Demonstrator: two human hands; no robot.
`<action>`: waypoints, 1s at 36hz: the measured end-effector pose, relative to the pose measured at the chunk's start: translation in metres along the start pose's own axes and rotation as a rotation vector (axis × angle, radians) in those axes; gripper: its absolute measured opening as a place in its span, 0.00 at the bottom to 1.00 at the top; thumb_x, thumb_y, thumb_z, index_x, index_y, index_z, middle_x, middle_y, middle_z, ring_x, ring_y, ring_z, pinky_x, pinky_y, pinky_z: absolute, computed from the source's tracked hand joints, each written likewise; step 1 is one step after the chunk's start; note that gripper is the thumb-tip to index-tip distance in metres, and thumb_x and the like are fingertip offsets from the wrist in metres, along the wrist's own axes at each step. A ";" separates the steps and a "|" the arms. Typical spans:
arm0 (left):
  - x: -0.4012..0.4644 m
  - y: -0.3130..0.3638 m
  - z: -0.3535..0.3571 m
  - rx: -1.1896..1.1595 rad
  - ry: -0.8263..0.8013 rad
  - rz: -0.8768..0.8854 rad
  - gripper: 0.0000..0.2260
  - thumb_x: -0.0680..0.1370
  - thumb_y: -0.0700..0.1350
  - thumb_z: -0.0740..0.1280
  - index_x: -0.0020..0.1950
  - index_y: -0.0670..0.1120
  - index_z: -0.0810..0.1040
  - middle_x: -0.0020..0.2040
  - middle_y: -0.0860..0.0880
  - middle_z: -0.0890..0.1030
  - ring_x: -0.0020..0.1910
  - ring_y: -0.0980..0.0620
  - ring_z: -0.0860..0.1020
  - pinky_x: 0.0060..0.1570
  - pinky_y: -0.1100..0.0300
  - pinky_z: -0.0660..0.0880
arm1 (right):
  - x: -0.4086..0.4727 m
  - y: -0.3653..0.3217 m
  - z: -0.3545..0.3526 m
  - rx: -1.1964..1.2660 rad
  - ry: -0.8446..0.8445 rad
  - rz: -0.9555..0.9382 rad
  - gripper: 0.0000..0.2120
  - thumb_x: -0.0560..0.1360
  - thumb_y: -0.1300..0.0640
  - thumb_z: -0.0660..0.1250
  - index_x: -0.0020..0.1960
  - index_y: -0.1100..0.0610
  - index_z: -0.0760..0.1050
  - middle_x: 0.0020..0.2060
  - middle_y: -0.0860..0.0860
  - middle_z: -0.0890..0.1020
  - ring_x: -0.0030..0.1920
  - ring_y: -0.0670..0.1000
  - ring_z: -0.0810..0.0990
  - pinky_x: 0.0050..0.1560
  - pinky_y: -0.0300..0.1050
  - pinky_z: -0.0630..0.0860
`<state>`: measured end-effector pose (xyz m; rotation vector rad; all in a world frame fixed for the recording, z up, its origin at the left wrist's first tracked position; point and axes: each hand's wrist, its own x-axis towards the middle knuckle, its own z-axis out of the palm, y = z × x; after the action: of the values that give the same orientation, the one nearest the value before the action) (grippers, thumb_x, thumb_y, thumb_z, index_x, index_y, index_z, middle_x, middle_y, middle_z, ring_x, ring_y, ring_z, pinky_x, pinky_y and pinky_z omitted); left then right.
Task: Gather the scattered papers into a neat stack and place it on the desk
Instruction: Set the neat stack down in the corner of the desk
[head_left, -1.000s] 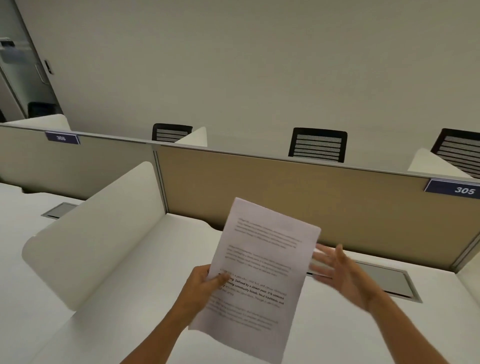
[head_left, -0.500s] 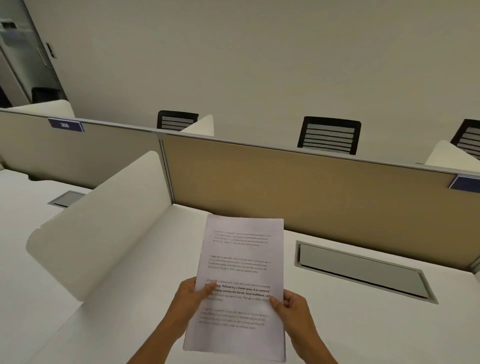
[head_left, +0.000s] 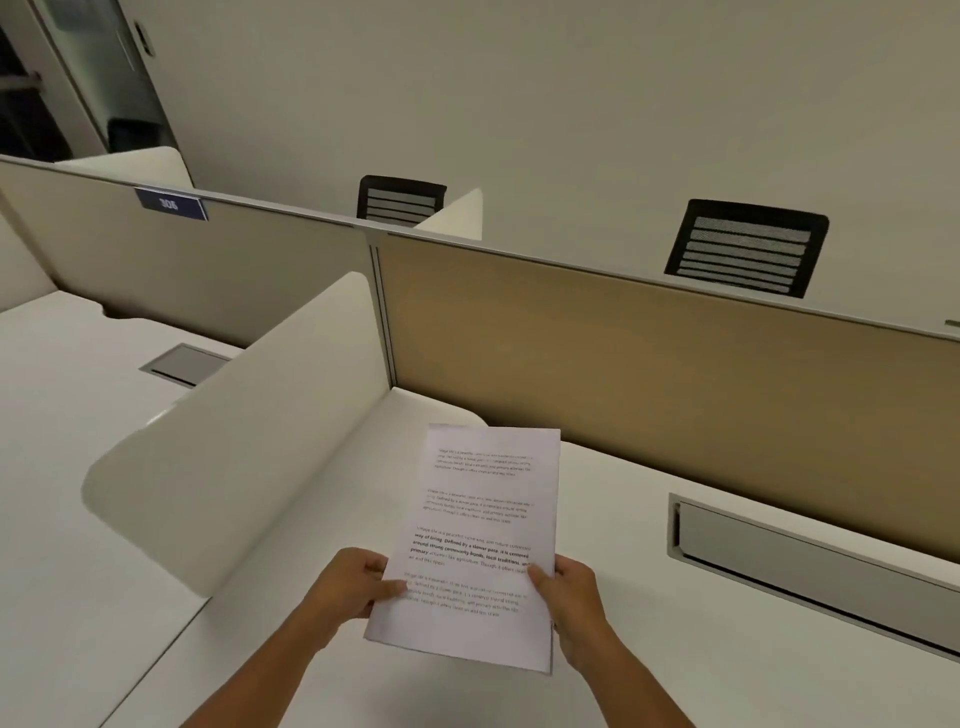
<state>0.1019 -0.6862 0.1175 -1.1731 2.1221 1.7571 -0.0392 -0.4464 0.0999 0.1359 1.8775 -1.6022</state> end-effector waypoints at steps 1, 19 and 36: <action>0.009 0.001 -0.005 0.008 0.034 -0.003 0.06 0.72 0.37 0.77 0.46 0.38 0.84 0.41 0.45 0.88 0.39 0.50 0.87 0.35 0.61 0.82 | 0.008 -0.001 0.008 0.006 -0.005 0.022 0.08 0.79 0.61 0.68 0.47 0.50 0.83 0.44 0.49 0.88 0.43 0.51 0.87 0.34 0.42 0.82; 0.195 0.008 -0.088 0.183 0.249 -0.008 0.03 0.69 0.36 0.78 0.38 0.42 0.86 0.35 0.45 0.84 0.36 0.47 0.81 0.36 0.60 0.72 | 0.160 -0.010 0.142 -0.034 0.150 0.194 0.06 0.76 0.60 0.70 0.41 0.56 0.82 0.42 0.54 0.87 0.46 0.57 0.85 0.41 0.46 0.79; 0.315 -0.013 -0.132 0.225 0.306 -0.109 0.06 0.70 0.40 0.78 0.45 0.43 0.85 0.43 0.46 0.86 0.41 0.48 0.82 0.38 0.62 0.73 | 0.263 -0.018 0.206 -0.139 0.153 0.250 0.05 0.71 0.61 0.76 0.38 0.56 0.83 0.38 0.52 0.87 0.39 0.53 0.85 0.39 0.45 0.84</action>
<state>-0.0584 -0.9502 -0.0294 -1.5383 2.2936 1.3215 -0.1687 -0.7250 -0.0332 0.4262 1.9913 -1.3204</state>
